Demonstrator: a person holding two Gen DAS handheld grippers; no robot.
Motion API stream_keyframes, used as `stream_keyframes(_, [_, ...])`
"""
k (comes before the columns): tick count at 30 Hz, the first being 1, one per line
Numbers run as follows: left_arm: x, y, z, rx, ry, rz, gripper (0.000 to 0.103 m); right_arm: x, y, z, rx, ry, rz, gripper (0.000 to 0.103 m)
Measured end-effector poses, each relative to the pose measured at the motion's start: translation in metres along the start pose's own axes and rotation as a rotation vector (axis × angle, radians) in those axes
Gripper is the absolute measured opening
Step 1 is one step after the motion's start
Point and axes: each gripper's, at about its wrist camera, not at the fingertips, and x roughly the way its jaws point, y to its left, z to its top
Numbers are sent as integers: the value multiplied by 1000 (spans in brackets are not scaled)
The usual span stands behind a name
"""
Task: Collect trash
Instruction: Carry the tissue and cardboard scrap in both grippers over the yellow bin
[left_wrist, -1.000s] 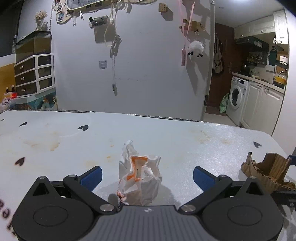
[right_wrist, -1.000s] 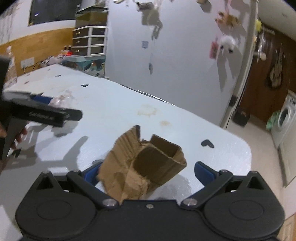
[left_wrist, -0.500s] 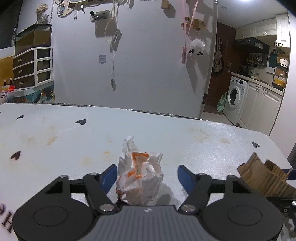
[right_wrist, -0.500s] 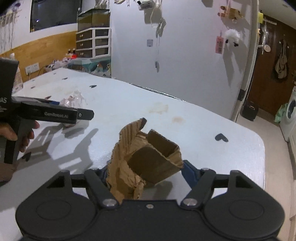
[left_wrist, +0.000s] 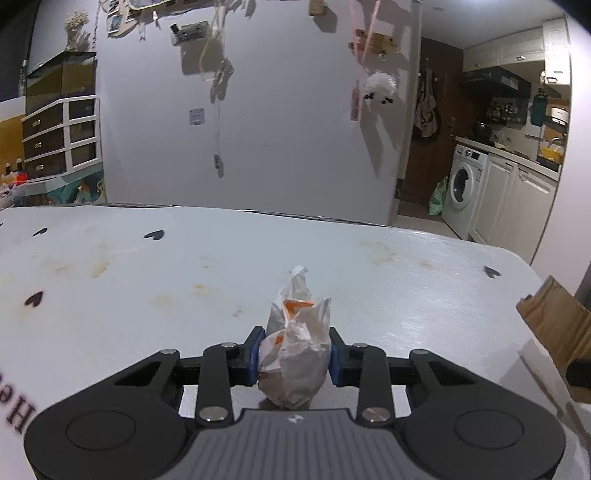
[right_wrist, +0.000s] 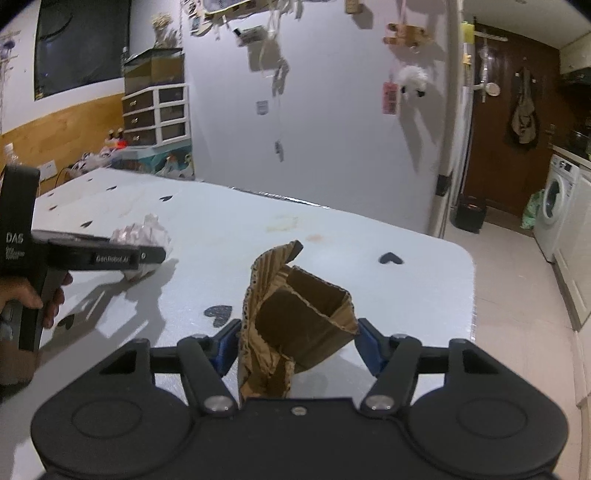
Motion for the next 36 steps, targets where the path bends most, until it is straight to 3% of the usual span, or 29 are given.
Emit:
stream_keyframes(15, [-70,-54,-4,38,-82,-66,35,-53,-26,-14,27,-82,-84,66])
stream_keyframes(26, [-106,-126,-26,126,-120,-139,35,-117,-52,-36,60,-149,-138,66])
stream_keyframes(36, [-124,-193,-50,141,-112,-226,35,-172,-88,-70,85,-168,-211,66])
